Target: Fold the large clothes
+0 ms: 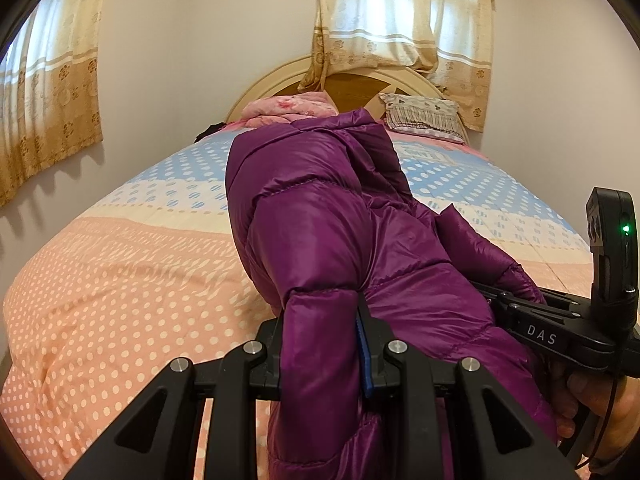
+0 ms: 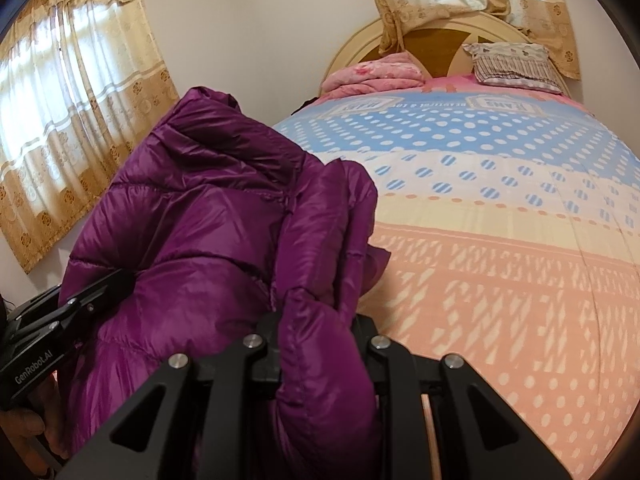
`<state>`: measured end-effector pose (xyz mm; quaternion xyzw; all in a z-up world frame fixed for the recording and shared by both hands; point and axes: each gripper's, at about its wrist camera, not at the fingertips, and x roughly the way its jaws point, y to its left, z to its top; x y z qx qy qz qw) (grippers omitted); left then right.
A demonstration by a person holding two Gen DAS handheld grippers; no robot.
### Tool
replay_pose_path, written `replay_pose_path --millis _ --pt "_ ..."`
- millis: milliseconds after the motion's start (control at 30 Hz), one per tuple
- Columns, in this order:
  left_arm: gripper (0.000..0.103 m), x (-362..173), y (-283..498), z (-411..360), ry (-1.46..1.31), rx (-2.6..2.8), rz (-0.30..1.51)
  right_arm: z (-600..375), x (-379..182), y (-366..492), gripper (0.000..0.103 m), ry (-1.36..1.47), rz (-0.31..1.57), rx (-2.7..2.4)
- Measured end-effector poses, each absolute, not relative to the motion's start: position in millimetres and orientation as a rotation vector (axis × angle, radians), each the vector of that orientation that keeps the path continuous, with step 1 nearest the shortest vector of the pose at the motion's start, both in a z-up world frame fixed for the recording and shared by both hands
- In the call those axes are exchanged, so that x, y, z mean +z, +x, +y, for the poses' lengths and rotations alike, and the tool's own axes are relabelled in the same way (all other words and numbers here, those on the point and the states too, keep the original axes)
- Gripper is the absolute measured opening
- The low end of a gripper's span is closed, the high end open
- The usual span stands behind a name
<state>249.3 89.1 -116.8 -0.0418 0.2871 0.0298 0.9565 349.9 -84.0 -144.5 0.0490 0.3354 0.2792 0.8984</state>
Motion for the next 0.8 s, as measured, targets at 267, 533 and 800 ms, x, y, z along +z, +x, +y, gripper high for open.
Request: replay_pose_path --millis 267,533,800 --pt "0.026 -124 250 108 -0.101 0.088 0.596 -64 -149 357 0.022 0.09 0.714 0.593" --pt "0.027 -139 258 116 -0.111 0.095 0.634 -57 -161 364 0.022 0.09 0.752 0.59" --pt "0.027 -146 260 118 -0.113 0.094 0.648 -54 -164 366 0.022 0.098 0.764 0.589"
